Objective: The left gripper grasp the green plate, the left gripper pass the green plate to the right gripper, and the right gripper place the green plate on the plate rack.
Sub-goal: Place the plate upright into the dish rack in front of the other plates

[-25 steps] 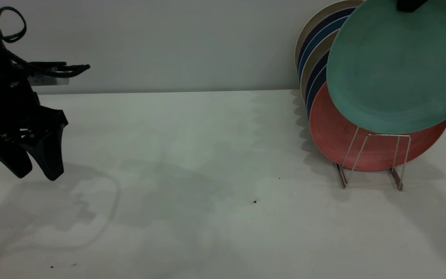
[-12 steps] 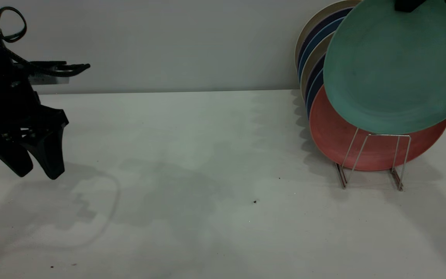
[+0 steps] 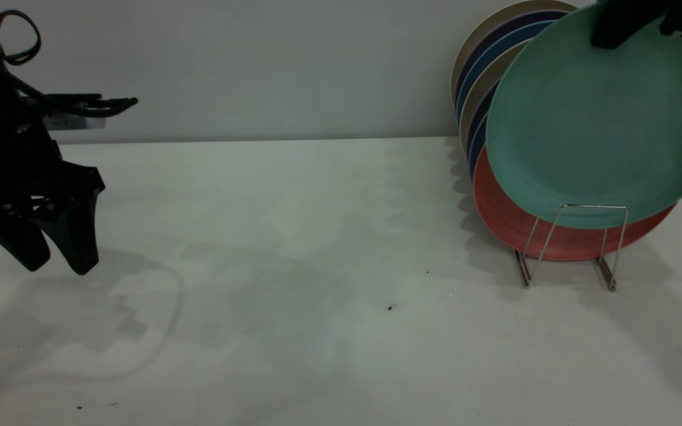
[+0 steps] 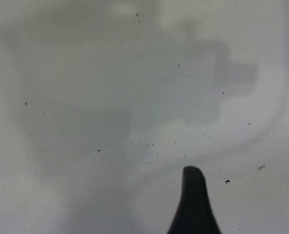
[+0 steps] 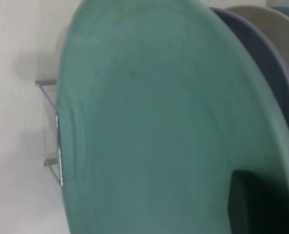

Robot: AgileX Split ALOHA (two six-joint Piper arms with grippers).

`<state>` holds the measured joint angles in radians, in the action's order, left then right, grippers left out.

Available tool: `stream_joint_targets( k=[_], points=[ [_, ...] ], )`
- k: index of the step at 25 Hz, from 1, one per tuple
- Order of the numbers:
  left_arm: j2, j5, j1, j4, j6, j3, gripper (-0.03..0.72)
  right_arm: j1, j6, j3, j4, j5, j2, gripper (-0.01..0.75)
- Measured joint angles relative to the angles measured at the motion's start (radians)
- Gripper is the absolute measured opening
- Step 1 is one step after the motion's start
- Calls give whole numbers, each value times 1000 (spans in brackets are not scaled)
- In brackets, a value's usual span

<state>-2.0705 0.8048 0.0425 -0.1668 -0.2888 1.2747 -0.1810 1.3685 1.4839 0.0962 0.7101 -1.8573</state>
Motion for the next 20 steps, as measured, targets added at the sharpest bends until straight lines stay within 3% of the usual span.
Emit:
stream_joint_targets(
  k=[7,16,20],
  points=[
    [0,0,0,0,1,0,582,0,-4,0,1,5,0,82],
    [0,0,0,0,4,0,582,0,-53,0,3,39,0,238],
    [0,0,0,0,15,0,582,0,-75,0,7,65,0,264]
  ],
)
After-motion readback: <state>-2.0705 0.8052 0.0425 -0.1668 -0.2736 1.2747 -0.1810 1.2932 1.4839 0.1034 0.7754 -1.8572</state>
